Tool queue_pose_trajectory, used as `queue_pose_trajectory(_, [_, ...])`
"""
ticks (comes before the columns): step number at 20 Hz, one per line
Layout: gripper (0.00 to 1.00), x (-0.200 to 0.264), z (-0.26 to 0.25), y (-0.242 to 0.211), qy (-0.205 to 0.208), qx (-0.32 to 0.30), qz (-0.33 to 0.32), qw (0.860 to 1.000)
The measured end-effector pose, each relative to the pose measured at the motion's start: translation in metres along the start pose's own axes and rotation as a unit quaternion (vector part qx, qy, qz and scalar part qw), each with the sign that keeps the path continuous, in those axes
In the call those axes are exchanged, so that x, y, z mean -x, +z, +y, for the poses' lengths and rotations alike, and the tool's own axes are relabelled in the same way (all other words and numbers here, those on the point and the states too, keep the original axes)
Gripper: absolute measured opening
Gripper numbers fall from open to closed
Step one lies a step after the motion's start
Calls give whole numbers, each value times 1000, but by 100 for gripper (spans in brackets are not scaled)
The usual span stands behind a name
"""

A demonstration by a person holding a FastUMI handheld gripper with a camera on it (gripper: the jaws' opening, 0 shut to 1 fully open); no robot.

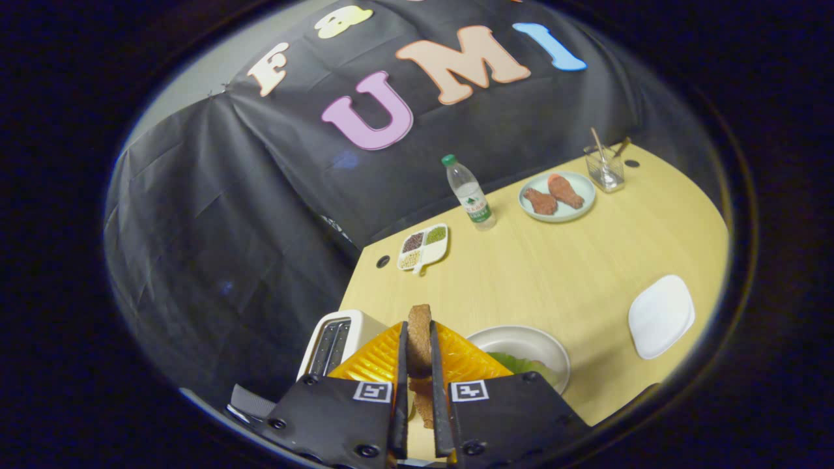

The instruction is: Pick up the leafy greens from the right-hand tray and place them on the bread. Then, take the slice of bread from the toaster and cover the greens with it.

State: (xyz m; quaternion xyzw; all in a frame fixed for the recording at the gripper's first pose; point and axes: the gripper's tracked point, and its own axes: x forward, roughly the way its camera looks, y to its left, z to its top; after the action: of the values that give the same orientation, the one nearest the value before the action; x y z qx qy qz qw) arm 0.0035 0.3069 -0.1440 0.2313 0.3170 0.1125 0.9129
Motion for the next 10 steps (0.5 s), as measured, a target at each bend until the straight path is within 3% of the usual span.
queue_pose_trajectory(5, [19,-30,-27,-29,-22,-90,0,996])
queue_pose_trajectory(10, [19,-33,-69,-52,-86,-70,-13,994])
